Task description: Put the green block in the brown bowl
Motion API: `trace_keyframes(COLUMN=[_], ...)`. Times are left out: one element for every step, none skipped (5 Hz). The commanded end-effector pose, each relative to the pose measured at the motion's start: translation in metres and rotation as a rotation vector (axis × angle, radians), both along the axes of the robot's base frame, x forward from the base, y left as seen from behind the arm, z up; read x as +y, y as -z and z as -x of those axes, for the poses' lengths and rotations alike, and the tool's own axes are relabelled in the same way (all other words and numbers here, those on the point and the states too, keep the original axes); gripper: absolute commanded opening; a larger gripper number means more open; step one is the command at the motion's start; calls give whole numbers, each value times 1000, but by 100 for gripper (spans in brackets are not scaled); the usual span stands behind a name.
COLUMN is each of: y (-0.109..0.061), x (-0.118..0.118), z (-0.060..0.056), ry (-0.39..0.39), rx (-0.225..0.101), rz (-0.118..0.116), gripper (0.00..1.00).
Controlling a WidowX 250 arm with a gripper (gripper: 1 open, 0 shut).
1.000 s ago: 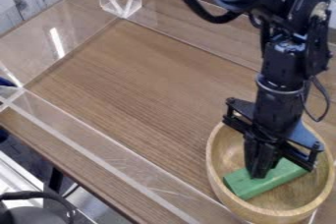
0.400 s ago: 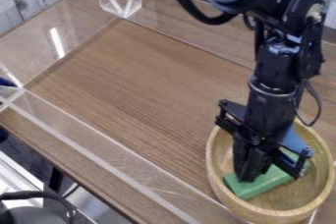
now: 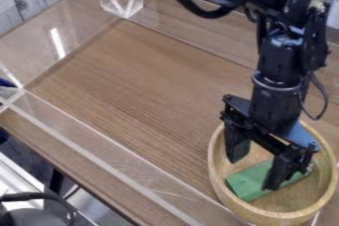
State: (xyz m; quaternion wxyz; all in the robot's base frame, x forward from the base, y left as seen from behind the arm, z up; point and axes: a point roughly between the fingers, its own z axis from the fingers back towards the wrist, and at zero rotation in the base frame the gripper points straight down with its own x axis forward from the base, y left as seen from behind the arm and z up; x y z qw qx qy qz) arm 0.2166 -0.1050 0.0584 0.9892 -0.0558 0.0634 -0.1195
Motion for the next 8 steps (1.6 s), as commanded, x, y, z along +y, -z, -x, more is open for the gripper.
trace_keyframes(y=[-11,-20,-29,-45,-64,-74,-80,-91], x=[-1,-2,-2,-1,0,6,9,12], z=[-7,-11,-16,-22,-19,-17,-33,-60], ry=[-43,-39,-35,-33,-51,-81,-79,-68], rx=[-91,-99,-106,-130,-177,-209,-238,-269], rz=[30,23,16,8,14,16,28,38], gripper=[100,100,100,100,100,100,100,100])
